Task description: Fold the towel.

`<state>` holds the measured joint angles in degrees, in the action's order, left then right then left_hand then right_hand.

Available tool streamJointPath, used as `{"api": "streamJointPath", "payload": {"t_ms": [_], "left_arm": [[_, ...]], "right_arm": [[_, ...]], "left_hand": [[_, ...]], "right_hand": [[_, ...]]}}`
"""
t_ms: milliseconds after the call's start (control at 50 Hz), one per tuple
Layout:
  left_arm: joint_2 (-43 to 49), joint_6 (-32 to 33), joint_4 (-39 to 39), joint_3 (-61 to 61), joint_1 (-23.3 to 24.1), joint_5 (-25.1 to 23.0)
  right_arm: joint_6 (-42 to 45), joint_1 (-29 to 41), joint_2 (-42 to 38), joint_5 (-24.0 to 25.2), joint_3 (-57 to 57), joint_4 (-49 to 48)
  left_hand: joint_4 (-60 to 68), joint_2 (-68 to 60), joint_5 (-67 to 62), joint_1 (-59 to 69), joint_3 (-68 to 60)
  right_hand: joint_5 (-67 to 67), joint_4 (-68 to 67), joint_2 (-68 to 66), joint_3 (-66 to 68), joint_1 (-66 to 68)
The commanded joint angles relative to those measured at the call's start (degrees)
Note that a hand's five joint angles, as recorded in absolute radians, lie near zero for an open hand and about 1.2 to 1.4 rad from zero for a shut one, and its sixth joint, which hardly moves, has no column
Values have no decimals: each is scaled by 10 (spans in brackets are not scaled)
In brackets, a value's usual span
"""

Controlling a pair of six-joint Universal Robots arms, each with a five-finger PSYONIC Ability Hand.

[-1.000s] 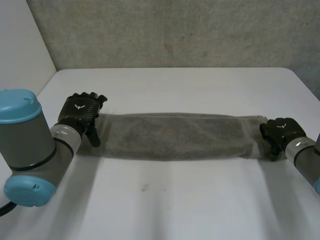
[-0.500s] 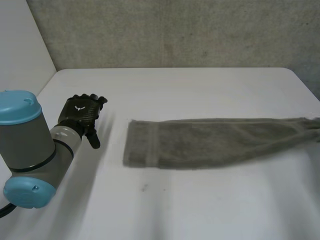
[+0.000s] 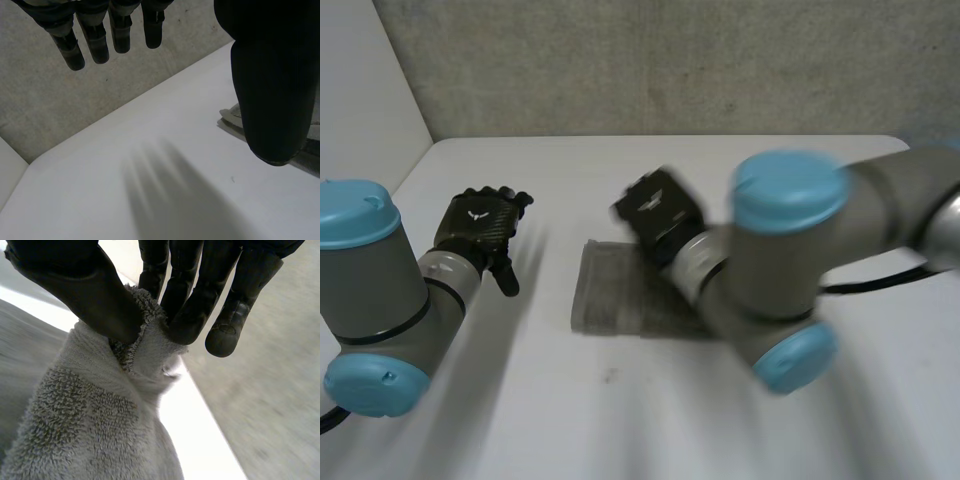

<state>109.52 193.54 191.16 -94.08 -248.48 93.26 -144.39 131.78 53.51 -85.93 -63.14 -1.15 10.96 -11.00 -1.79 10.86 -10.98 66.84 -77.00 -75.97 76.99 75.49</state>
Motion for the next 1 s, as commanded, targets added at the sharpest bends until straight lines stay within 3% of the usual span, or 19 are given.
{"api": "streamJointPath", "payload": {"t_ms": [20, 100, 120, 140, 160, 200, 240, 380, 540, 720, 860, 940, 1000], "left_arm": [[-1, 0, 0, -4, 0, 0], [-1, 0, 0, -6, 1, 0], [-1, 0, 0, -6, 1, 0], [-1, 0, 0, -6, 1, 0], [-2, 0, 0, -6, 1, 0], [-2, 0, 0, -7, 2, 0], [-2, 0, 2, -6, 2, 0], [-2, 0, 0, -6, 3, 0], [0, 0, 5, -7, 5, 0], [3, 1, 15, -12, 12, 0], [1, 1, 15, -14, 19, 1], [-1, 1, 14, -15, 19, 1], [-2, 1, 15, -14, 19, 1]], "right_arm": [[16, 88, -92, 2, 32, 2], [52, 99, -101, -2, 22, 4], [55, 97, -93, -5, 19, 6], [55, 97, -93, -5, 19, 6], [53, 94, -78, -9, 11, 7], [49, 90, -52, -13, -6, 7], [45, 81, -25, -18, -29, 7], [-24, -64, 96, -24, -180, 3], [-54, -181, 134, -16, -319, -17], [-55, -203, 130, 31, -396, -93], [-71, -206, 130, 49, -402, -122], [-84, -209, 133, 48, -402, -124], [-98, -210, 135, 48, -402, -124]], "left_hand": [[16, -16, -8, 17, -16], [16, -16, -8, 17, -16], [16, -16, -8, 17, -16], [16, -16, -8, 17, -16], [16, -16, -8, 17, -16], [16, -16, -8, 17, -16], [16, -16, -8, 17, -16], [16, -16, -8, 17, -16], [16, -16, -8, 17, -16], [16, -16, -8, 17, -16], [16, -16, -8, 17, -16], [16, -16, -8, 17, -16], [16, -16, -8, 17, -16]], "right_hand": [[32, -30, -40, 30, 45], [32, -30, -40, 30, 45], [-266, 267, 257, -267, -252], [-269, 270, 260, -270, -255], [-622, 624, 613, -623, -608], [-668, 670, 660, -670, -655], [-668, 670, 660, -670, -655], [-668, 670, 660, -670, -655], [-633, 634, 624, -634, -619], [-459, 461, 450, -461, -445], [-132, 133, 123, -133, -118], [-124, 126, 116, -126, -111], [-218, 220, 210, -220, -205]]}}
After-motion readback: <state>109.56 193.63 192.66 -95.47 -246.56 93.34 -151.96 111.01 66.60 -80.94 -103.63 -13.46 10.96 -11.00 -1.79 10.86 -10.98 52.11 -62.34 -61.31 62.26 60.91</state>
